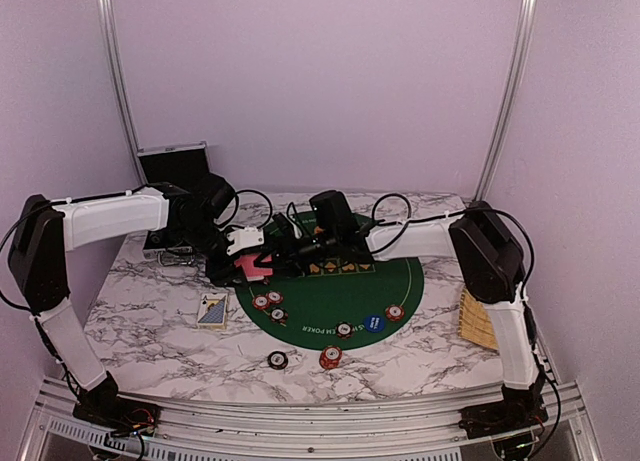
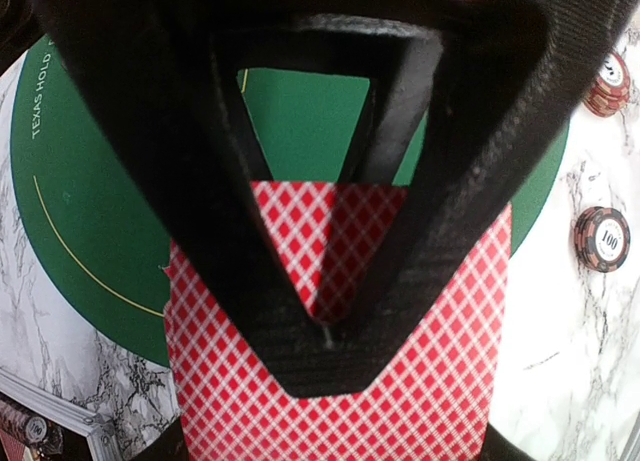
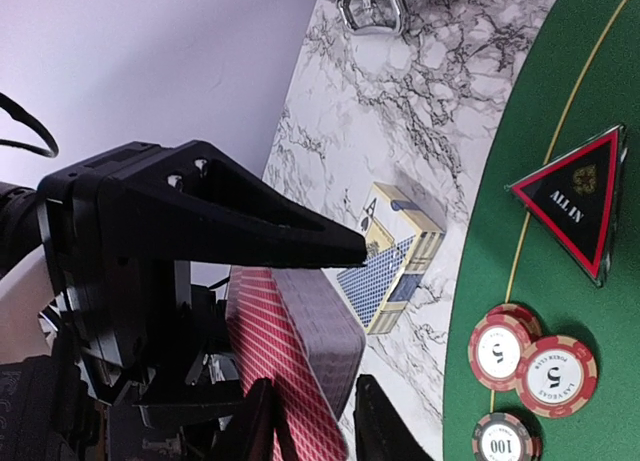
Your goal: Distribute texas hold em gaming equipment
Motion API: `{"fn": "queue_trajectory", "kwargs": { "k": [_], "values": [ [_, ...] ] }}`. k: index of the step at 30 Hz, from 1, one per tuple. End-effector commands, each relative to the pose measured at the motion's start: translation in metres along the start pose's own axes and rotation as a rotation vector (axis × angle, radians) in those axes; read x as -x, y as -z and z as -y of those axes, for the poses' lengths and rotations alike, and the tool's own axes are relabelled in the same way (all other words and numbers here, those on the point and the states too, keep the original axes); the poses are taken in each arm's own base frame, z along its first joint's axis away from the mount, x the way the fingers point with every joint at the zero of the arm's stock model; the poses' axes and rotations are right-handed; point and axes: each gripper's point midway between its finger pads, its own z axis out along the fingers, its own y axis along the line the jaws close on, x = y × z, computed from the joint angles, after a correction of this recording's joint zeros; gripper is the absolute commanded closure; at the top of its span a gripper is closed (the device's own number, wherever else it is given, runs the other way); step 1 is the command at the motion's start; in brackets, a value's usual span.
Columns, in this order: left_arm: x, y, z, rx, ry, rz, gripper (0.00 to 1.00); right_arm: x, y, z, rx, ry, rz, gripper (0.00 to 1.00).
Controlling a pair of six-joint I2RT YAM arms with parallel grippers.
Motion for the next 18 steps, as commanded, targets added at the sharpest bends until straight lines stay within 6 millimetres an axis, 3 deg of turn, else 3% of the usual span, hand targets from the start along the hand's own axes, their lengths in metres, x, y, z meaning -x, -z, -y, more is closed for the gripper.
{"fn": "queue_trajectory", "kwargs": {
  "k": [1, 18],
  "values": [
    [0.007, 0.006, -0.009, 0.016, 0.011, 0.026, 0.84, 0.005, 0.014, -0.001, -0.027, -0.004, 0.023, 0.77],
    [-0.006, 0.004, -0.014, 0.029, 0.02, -0.002, 0.92, 0.009, 0.026, 0.005, -0.044, -0.007, 0.029, 0.97]
  ]
}}
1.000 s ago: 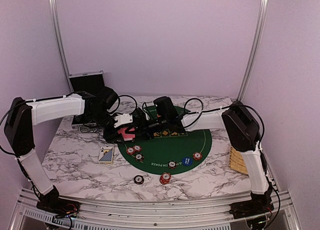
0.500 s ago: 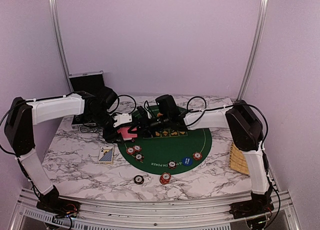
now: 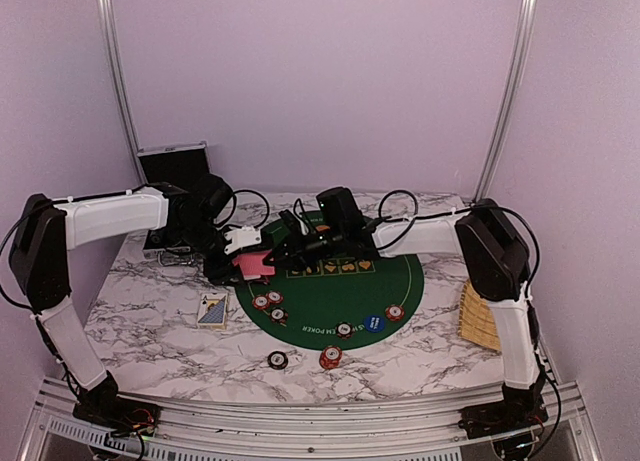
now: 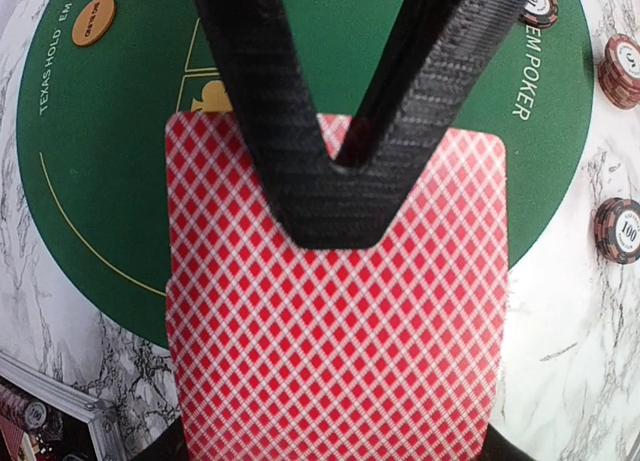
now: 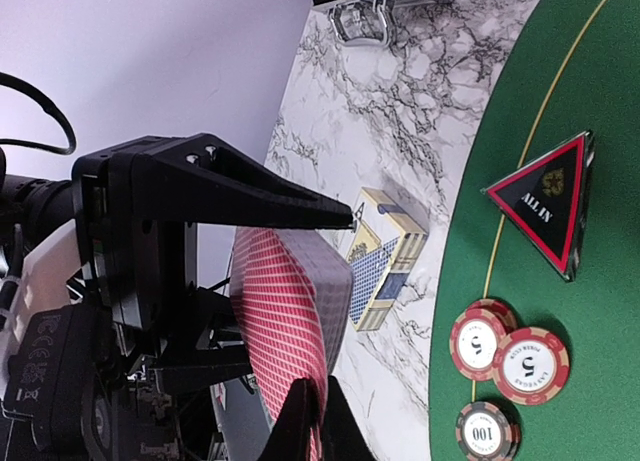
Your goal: Distribute texas hold em gaming equipment
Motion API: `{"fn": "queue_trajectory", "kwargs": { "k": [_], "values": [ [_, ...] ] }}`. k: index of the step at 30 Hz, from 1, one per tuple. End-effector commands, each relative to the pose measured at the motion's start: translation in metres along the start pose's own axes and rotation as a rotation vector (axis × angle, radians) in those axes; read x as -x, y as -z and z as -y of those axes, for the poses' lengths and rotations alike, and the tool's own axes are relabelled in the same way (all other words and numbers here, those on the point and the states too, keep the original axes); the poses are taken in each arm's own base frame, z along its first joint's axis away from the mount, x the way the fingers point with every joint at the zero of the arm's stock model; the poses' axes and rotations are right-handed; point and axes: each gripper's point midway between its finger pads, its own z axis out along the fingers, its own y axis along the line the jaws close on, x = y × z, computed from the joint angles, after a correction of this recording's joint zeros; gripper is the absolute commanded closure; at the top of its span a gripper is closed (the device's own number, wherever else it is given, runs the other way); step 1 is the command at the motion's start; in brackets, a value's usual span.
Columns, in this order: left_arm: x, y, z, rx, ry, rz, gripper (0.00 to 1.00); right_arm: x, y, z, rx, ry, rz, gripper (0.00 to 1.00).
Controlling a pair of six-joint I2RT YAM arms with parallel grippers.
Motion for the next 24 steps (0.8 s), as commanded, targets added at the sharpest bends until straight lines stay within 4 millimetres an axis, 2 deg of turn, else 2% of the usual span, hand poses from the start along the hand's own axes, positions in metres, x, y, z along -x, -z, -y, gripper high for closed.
{"fn": "queue_trajectory", "kwargs": {
  "k": [1, 7, 16, 20, 24],
  "values": [
    [0.003, 0.005, -0.006, 0.01, 0.005, 0.022, 0.92, 0.003, 0.013, 0.002, -0.033, -0.01, 0.014, 0.99],
    [-0.005, 0.005, -0.008, 0.018, 0.014, 0.005, 0.94, 0.007, 0.024, 0.007, -0.04, -0.022, 0.027, 1.0],
    [-0.022, 0.006, -0.008, 0.031, 0.03, -0.029, 0.95, 0.025, 0.056, 0.025, -0.048, -0.055, 0.085, 1.0],
    [-0.023, 0.009, -0.01, 0.037, 0.043, -0.025, 0.96, 0.039, 0.06, 0.033, -0.055, -0.058, 0.108, 1.0],
    [-0.022, 0.012, -0.007, 0.031, 0.045, -0.009, 0.97, 0.049, 0.056, 0.04, -0.048, -0.067, 0.111, 1.0]
  ]
}}
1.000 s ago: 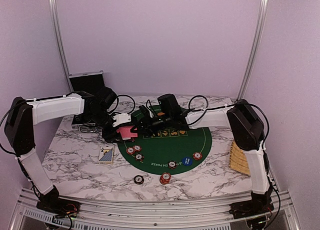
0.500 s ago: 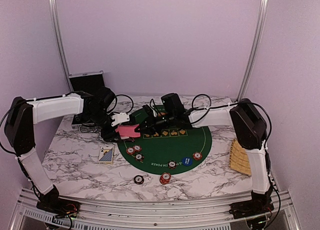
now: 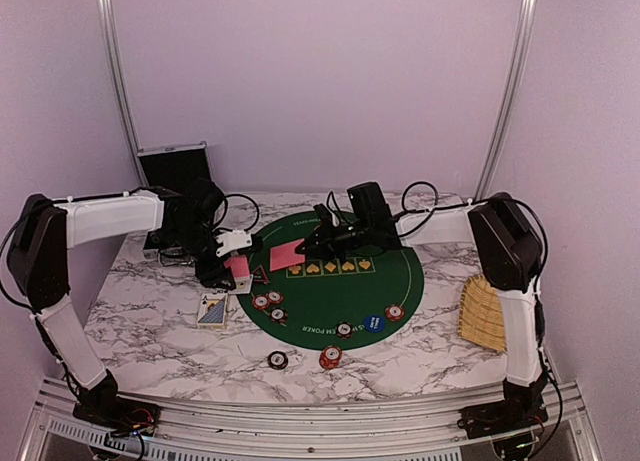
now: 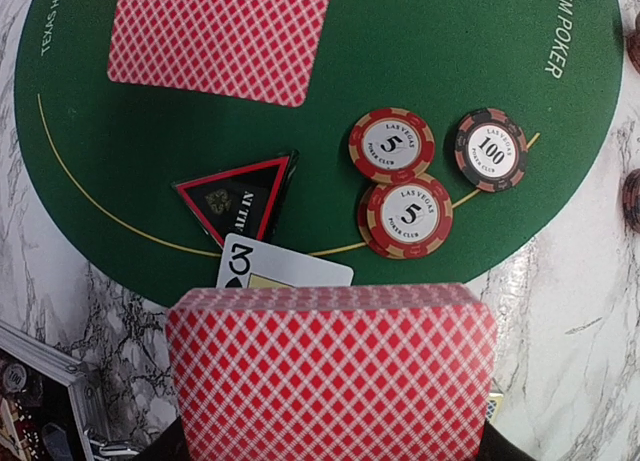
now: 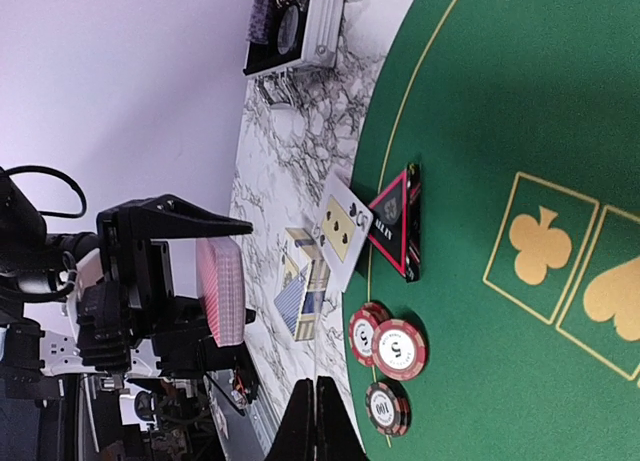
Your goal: Distribute texas hold em gaming equipment
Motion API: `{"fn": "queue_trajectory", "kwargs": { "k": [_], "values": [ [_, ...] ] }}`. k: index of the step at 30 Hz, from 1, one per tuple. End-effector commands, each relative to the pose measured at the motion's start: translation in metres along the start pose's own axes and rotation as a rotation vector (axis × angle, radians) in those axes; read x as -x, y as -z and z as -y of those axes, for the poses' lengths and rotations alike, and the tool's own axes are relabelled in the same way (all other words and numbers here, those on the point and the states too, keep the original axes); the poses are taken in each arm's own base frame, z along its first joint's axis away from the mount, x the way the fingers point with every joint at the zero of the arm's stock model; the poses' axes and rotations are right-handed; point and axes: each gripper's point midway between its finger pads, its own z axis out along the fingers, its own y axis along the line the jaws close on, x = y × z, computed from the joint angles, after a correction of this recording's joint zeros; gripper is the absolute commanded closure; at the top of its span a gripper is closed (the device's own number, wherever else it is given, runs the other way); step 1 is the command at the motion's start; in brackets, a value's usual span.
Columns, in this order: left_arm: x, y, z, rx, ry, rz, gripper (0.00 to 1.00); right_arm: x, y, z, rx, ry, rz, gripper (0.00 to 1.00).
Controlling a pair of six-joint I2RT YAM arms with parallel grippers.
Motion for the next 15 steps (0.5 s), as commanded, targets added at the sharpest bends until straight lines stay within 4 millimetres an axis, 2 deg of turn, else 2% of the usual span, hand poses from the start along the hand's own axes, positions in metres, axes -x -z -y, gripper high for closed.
{"fn": "queue_trajectory", "kwargs": {
  "k": [1, 7, 15],
  "values": [
    [0.005, 0.016, 0.001, 0.014, -0.002, 0.041, 0.98, 0.018, -0.005, -0.008, 0.028, 0.025, 0.017, 1.0],
    [-0.001, 0.016, 0.007, 0.003, 0.005, 0.04, 1.0, 0.026, -0.017, 0.007, 0.013, 0.018, 0.021, 1.0],
    [-0.003, 0.027, 0.008, 0.013, 0.009, 0.047, 1.0, 0.055, -0.039, 0.032, -0.042, 0.024, 0.079, 1.0]
  ]
}}
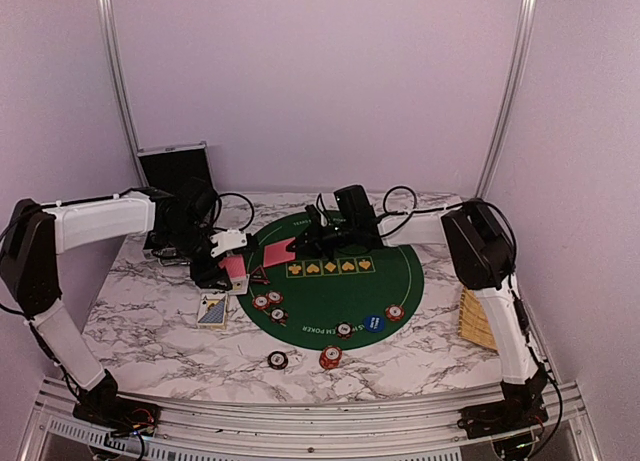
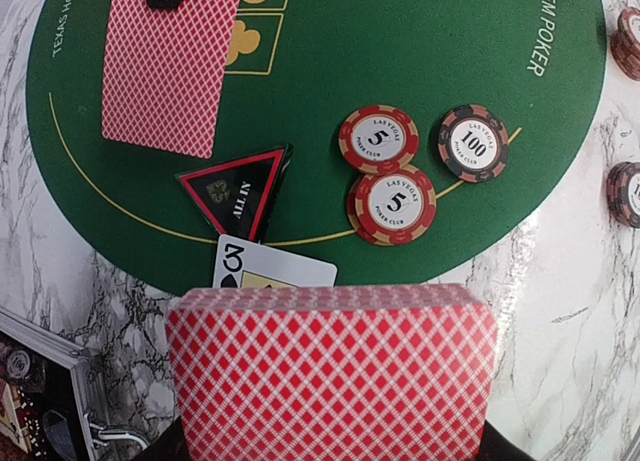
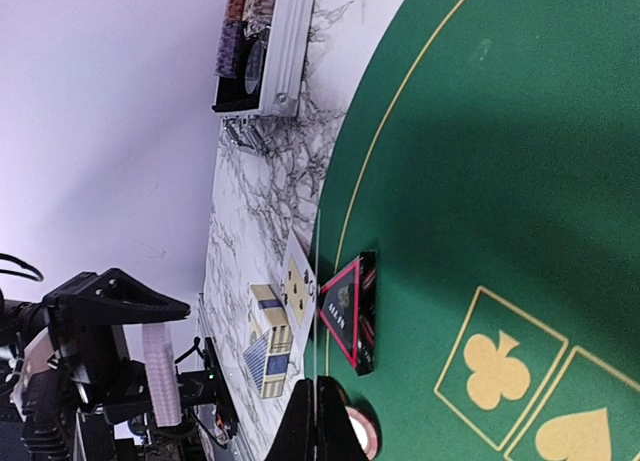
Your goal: Distribute texas hold em gaming equipment
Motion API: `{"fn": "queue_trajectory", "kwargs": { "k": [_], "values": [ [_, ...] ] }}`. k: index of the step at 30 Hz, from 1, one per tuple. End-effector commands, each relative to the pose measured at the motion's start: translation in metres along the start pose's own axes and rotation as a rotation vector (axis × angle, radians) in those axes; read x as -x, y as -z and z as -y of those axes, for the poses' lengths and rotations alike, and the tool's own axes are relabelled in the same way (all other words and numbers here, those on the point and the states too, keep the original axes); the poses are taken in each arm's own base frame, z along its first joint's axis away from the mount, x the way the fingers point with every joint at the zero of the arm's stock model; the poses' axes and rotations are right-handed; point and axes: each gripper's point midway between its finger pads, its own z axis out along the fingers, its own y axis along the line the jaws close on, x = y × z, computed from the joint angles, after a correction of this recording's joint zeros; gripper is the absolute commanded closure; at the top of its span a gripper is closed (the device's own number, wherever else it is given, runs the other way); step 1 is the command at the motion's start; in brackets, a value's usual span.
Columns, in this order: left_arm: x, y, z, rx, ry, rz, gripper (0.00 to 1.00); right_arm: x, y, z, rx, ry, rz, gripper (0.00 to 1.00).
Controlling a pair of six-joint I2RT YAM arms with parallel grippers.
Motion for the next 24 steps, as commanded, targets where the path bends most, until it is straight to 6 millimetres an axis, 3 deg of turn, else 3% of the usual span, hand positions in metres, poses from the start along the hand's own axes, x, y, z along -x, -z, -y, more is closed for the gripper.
{"fn": "queue_trajectory", "kwargs": {
  "k": [1, 7, 13, 18, 22, 24],
  "values": [
    [0.002, 0.016, 0.002, 0.005, 0.003, 0.03, 1.0, 0.023, -0.008, 0.007, -0.039, 0.025, 0.061, 1.0],
    [0.0, 0.022, 0.005, 0.007, 0.006, 0.024, 1.0, 0.037, -0.021, 0.026, -0.066, 0.007, 0.103, 1.0],
    [0.001, 0.027, 0.005, 0.013, 0.003, 0.028, 1.0, 0.036, -0.034, 0.045, -0.088, -0.023, 0.108, 0.97],
    [-0.001, 0.027, 0.007, 0.003, 0.009, 0.022, 1.0, 0.026, -0.036, 0.05, -0.19, 0.009, 0.08, 0.47],
    [-0.003, 0.03, 0.007, 0.005, 0.011, 0.017, 1.0, 0.025, -0.017, 0.05, -0.313, 0.07, 0.106, 0.26],
    [-0.004, 0.031, 0.006, 0.009, 0.013, 0.017, 1.0, 0.027, -0.002, 0.042, -0.379, 0.112, 0.135, 0.22]
  ]
}}
